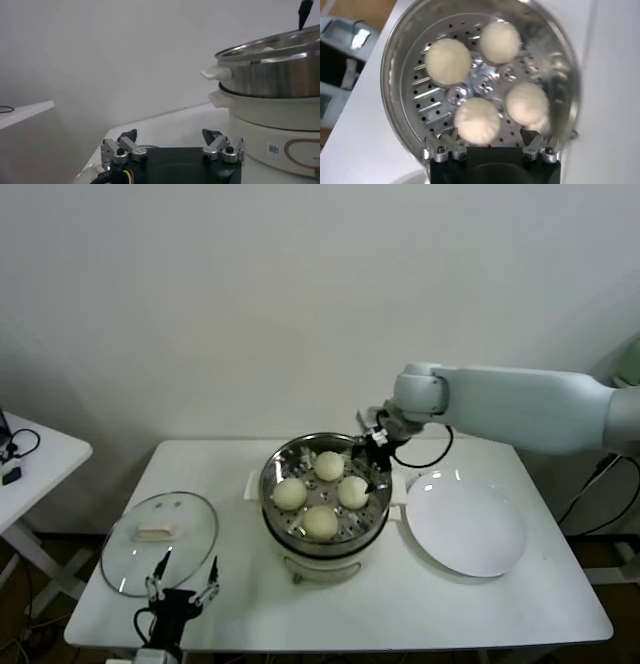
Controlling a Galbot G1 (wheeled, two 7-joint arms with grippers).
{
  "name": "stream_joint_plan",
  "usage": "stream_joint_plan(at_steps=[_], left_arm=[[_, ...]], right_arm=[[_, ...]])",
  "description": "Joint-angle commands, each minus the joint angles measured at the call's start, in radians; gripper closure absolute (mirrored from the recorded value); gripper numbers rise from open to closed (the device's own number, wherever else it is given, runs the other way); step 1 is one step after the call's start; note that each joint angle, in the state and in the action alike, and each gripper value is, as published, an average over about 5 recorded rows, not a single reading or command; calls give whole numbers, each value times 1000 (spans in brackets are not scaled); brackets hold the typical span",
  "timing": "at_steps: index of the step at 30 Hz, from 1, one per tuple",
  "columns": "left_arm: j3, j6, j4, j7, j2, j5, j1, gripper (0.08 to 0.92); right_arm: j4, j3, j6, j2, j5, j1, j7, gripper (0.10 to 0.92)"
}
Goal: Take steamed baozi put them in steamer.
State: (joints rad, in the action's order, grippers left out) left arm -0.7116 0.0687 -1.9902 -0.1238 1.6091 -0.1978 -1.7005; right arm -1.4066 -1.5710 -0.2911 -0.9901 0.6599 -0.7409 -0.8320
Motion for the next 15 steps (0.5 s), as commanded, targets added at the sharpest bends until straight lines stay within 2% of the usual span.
stream_joint_plan(at_steps=[1,5,10,15], left_arm=[[4,-1,-2,-1,-14,5,2,177],[13,-2,-1,-3,-19,3,9,177],[18,-4,1,-5,-22,6,22,177],[22,-2,4,-4,-29,14,31,177]], right_arm=[[-185,268,-24,397,129,120,360,203],[-248,574,2,556,102,433,489,203],[-301,823,64,662,41,745,598,203],[-342,920,231,749,55,970,757,203]])
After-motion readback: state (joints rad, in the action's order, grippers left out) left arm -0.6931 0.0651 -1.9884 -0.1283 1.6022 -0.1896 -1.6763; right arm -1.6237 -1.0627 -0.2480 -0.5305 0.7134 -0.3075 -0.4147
